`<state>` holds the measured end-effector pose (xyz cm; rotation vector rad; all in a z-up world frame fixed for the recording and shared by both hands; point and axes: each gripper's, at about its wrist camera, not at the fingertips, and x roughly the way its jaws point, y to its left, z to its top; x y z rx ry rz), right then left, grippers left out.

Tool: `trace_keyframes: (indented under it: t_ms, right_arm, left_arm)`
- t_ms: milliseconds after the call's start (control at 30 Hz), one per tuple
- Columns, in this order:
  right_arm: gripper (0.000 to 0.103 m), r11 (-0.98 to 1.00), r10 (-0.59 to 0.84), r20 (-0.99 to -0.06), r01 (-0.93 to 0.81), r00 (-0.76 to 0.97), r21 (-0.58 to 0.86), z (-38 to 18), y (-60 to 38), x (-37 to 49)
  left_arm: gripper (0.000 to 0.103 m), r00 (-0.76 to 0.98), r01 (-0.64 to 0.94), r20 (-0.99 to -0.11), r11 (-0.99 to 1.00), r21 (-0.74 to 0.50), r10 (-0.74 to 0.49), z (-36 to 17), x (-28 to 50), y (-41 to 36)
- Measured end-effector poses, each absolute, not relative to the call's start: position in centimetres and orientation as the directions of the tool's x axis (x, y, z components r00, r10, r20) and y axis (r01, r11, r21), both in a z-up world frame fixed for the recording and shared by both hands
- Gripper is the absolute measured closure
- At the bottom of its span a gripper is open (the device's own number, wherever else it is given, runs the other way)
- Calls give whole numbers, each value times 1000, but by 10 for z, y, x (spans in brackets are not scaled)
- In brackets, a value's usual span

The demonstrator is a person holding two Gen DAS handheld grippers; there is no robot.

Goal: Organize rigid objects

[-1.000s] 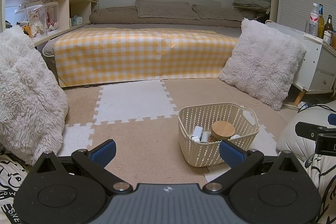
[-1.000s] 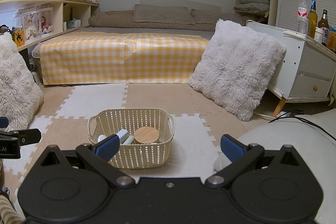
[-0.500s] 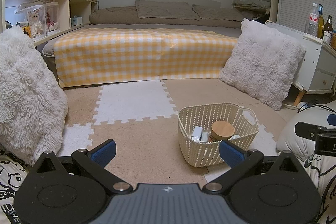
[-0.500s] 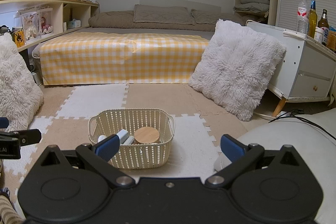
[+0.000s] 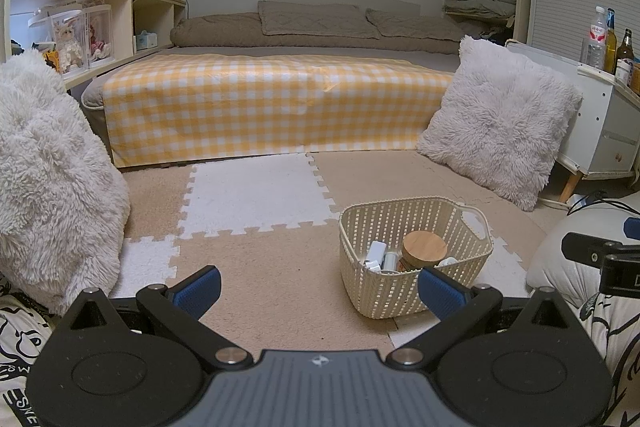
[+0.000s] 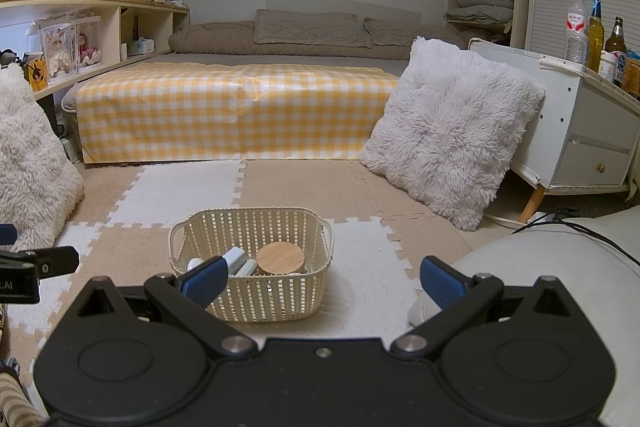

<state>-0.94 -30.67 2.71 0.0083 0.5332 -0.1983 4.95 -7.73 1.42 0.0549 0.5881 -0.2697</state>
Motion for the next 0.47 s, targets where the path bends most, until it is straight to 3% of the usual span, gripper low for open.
trace_keyframes:
  t_ms: [467]
  right_arm:
    - [0,981,-186,-504,190,843,-45,28,-307,-9]
  left_arm:
    - [0,798,266,-554,964,-25,-235,14,50,-76]
